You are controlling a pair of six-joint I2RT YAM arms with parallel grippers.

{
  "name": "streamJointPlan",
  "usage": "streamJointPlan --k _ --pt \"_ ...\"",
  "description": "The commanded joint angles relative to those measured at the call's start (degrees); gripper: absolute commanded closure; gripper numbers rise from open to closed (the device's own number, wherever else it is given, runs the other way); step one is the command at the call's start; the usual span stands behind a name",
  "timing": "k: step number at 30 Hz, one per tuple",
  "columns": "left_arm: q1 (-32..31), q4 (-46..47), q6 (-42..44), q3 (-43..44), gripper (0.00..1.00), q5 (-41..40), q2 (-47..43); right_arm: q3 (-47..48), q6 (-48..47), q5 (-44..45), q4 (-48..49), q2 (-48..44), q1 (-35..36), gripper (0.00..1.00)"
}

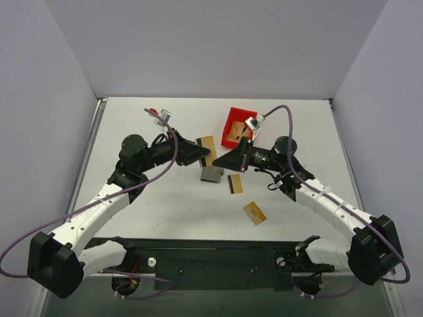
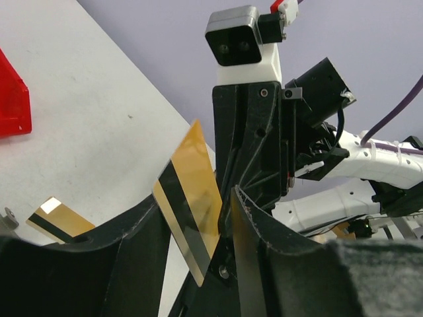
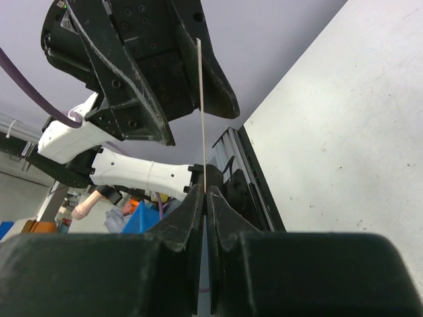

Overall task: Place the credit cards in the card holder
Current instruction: Pick up the credit card at the corner of the board.

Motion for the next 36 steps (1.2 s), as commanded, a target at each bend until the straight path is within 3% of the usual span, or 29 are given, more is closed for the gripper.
streamJointPlan --k 1,6,10,14,18,19,21,22,24,26,29,36 --pt "-0.4 4.7 -0.9 0.4 0.48 2.5 -0.5 -0.6 0.7 2.8 6.1 -1.9 -1.1 1.0" --pt "-0.5 4.9 -1.0 0.1 0.51 2.7 -0.4 -1.8 1.9 3.6 7.7 -2.1 -1.5 1.0" --pt "-0.6 5.7 -1.2 0.1 0.59 2.9 0.0 -2.0 2.1 3.3 7.7 -2.0 -1.5 1.0" --pt "-0.8 6.2 -1.4 0.5 0.75 3.3 0.7 -2.0 2.1 3.3 7.9 -2.0 -1.5 1.0" --pt "-1.1 6.2 -1.3 0.6 1.0 3.5 1.2 -1.9 1.5 2.8 7.7 -2.1 -1.6 1.0" --pt "-1.1 6.2 -1.3 0.7 1.0 3.6 1.3 -1.6 0.3 2.2 7.1 -2.3 -1.7 0.99" --pt "-1.1 5.9 -1.2 0.6 1.0 3.7 1.4 -0.8 -3.8 2.2 3.0 -3.5 -2.0 0.86" --pt "-1.1 5.8 -1.2 0.6 1.0 4.0 1.5 -0.2 -5.7 3.2 -2.3 -4.2 -2.0 0.71" --pt "-1.1 5.6 -1.1 0.7 1.0 4.6 1.6 2.0 -13.4 5.6 -11.7 -6.9 -1.9 0.58" --pt "-1.1 5.4 -0.8 0.7 1.0 5.8 1.8 4.0 -19.1 7.1 -18.8 -8.6 -2.0 0.53" --pt "-1.3 6.6 -1.3 1.0 1.0 7.9 2.7 6.0 -23.0 7.4 -22.3 -9.8 -2.5 0.52" --pt "-3.6 10.5 -2.9 1.4 1.0 12.1 5.6 5.4 -21.8 4.4 -19.2 -9.2 -2.5 0.54"
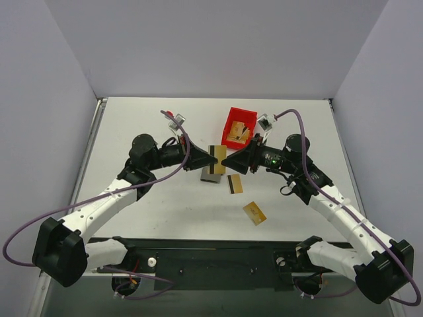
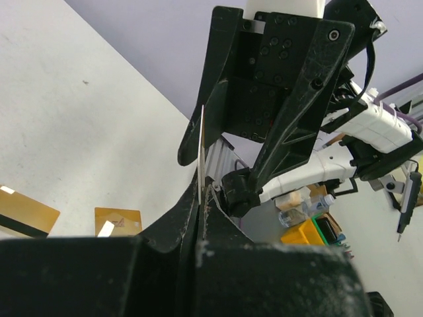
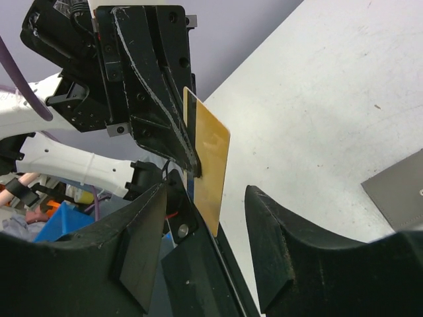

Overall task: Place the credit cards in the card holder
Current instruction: Pick up the credit card at the corner of the board.

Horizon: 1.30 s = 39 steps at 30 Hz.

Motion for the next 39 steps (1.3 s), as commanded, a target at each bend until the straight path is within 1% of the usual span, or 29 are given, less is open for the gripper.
streamJointPlan --k 1,6,20,25,26,27,28,29,30,31,32,33,34,35,36,38,39 --pt "-1.7 5.6 -1.0 1.8 1.0 3.7 0.9 0.8 -2.0 -1.5 0.9 0.0 -0.4 0.54" --pt "-2.3 5.9 -0.9 2.3 1.0 3.8 1.1 0.7 -1.6 -1.5 0.9 0.1 -0.3 0.57" --pt "-2.6 6.3 -1.0 2.1 1.0 3.5 0.9 0.2 1.1 -1.7 2.4 0.9 -0.3 0.73" --pt "-2.6 6.5 -0.9 1.8 1.0 3.2 0.8 0.2 1.8 -2.2 2.9 1.6 -0.2 0.82" --pt "-2.5 6.6 -0.9 1.7 1.0 3.2 0.7 0.2 1.9 -2.3 3.0 1.7 -0.2 0.87" --pt "-2.6 6.6 -0.9 1.6 1.0 3.2 0.7 0.2 2.0 -2.4 3.0 1.9 -0.2 0.89" --pt "-2.6 6.6 -0.9 1.5 1.0 3.0 0.8 0.2 2.1 -2.5 3.1 1.9 -0.3 0.97" --pt "-2.5 6.5 -0.9 1.3 0.97 2.7 0.7 0.2 2.1 -2.6 3.1 2.1 -0.2 1.0" --pt "-2.5 6.4 -0.9 1.2 0.86 2.4 0.7 0.2 2.2 -2.5 3.0 2.1 -0.2 1.0" --pt "-2.4 6.3 -0.7 1.2 0.81 2.2 0.7 0.2 2.1 -2.6 3.1 2.1 -0.2 1.0" --pt "-2.2 6.1 -0.6 1.2 0.69 2.0 0.7 0.2 2.1 -2.4 3.0 2.0 -0.2 1.0" --pt "-2.1 6.0 -0.6 1.1 0.62 1.9 0.7 0.2 2.1 -2.4 3.0 1.8 -0.2 1.0" --pt "-1.8 5.8 -0.5 1.2 0.53 1.8 0.7 0.1 1.9 -1.7 2.6 1.6 -0.3 1.0" --pt "-1.8 5.6 -0.4 1.3 0.5 1.7 0.7 0.0 1.7 -1.1 2.1 1.4 -0.4 1.0" --pt "-1.5 5.3 -0.4 1.3 0.44 1.6 0.8 0.0 1.6 0.1 1.1 1.3 -0.3 1.0" --pt "-0.9 4.3 0.3 1.4 0.38 1.3 0.7 0.1 0.8 3.4 -1.2 0.8 -0.5 1.0" --pt "-0.7 3.5 0.5 1.4 0.32 1.3 0.7 0.1 0.4 4.2 -1.9 0.4 -0.6 1.0"
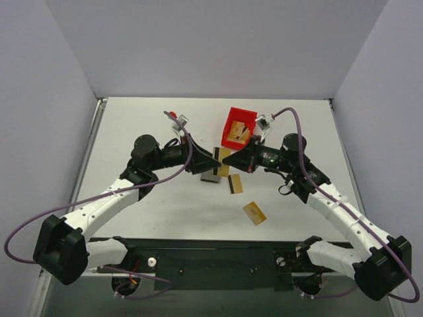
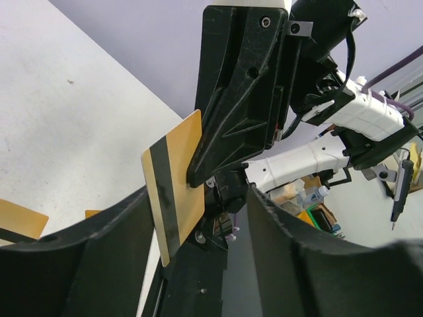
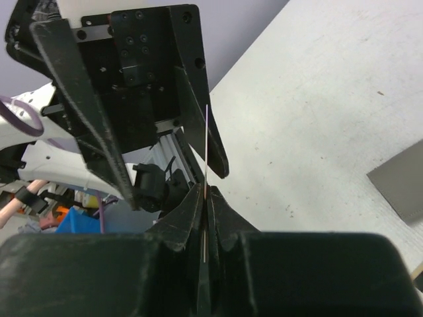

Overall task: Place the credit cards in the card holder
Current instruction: Pick up the credit card at the corner of the board, then open the card holder.

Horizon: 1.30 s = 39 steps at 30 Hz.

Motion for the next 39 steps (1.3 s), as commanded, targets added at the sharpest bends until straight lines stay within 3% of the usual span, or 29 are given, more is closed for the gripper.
streamJointPlan --k 1,20,39 --pt "1.5 0.3 1.6 1.4 0.32 -0.9 -0.9 0.1 -2.2 6.3 -2.8 -1.2 -1.0 1.0" --pt "0.7 -3.3 -0.4 -0.8 0.3 -4.7 -1.7 -4.6 -3.9 12.2 -10.2 -6.3 -2.3 1.0" --pt "-3.7 2.9 -4.3 5.3 0.31 -3.9 9.1 -10.1 -4.2 19.0 -16.7 -18.2 -2.2 1.0"
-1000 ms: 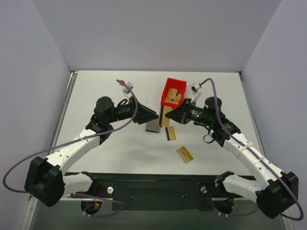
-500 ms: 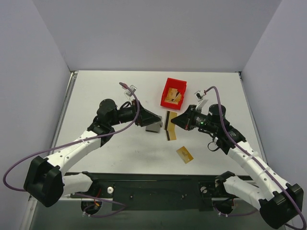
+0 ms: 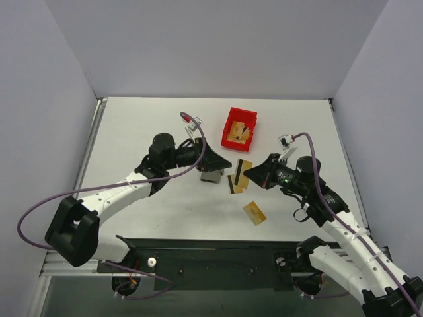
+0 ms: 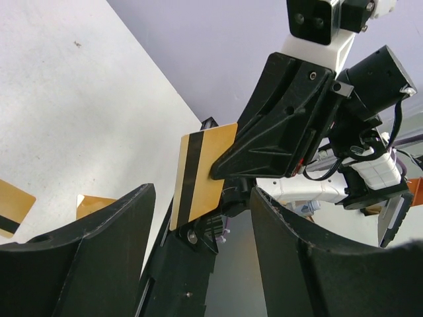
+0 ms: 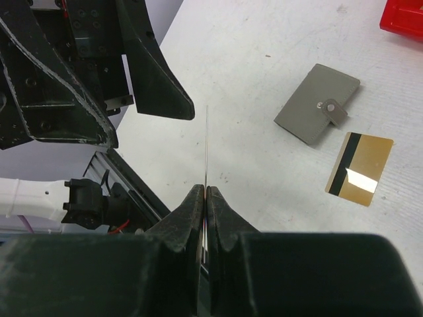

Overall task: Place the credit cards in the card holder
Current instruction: Open the card holder.

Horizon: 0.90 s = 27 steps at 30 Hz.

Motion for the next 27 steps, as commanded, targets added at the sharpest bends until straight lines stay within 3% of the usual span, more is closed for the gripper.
streamJointPlan --k 1,9,13,22,27 --pt "-0.4 4.4 -0.8 4.2 0.31 1.1 1.6 -0.7 -0.8 2.7 -0.1 -1.5 -0.1 1.0" --pt "1.4 -3.3 3.5 3.9 0.34 -0.3 0.7 -1.3 0.7 8.3 -0.6 1.5 -0.1 1.0" --pt "3.4 -15.6 9.8 2.6 0.34 -9.2 -2.8 1.1 0.9 10.4 -3.1 6.6 0.0 1.0" --pt "7.5 -28.6 17.5 5.1 0.35 -26.5 -1.4 14.6 1.4 11.0 -10.2 26.2 0.1 1.0" --pt "7.8 -33.8 20.8 5.7 0.36 -33.1 -0.5 29.2 3.5 7.2 -15.8 41.8 0.2 1.0"
